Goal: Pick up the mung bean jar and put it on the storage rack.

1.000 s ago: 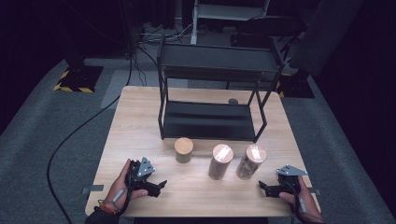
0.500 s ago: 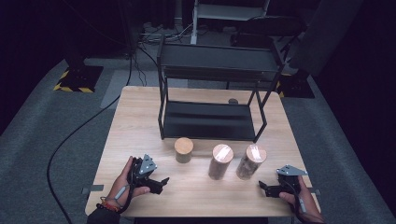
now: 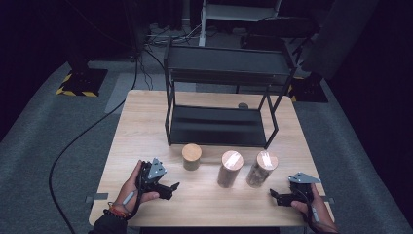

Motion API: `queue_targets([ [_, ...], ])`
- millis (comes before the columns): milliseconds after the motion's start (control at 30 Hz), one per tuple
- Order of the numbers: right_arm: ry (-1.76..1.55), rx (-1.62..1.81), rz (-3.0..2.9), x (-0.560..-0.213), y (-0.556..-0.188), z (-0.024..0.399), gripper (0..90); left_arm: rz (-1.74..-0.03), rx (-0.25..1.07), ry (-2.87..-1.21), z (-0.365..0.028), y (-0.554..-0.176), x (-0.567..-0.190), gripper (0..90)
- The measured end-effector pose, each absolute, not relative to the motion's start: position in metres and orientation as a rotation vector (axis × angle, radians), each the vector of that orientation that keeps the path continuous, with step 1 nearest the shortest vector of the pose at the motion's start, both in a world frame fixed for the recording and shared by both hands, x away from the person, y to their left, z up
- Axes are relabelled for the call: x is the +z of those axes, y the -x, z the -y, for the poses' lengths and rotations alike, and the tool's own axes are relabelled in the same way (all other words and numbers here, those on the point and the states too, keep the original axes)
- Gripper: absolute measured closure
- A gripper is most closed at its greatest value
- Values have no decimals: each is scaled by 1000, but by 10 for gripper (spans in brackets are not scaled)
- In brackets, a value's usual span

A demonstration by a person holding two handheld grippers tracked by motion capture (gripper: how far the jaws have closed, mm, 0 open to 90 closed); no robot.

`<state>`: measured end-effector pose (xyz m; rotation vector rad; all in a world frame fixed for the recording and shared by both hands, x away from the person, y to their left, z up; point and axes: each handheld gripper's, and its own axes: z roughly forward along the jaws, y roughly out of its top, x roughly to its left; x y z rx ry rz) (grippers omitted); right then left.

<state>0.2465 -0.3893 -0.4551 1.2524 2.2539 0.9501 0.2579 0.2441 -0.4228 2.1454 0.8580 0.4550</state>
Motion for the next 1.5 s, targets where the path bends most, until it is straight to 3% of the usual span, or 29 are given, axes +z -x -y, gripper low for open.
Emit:
queue_targets([
  [1500,-1254,949,-2253,-455,-246,389,0,-812,404,-2136,-218,-297,-416,22],
])
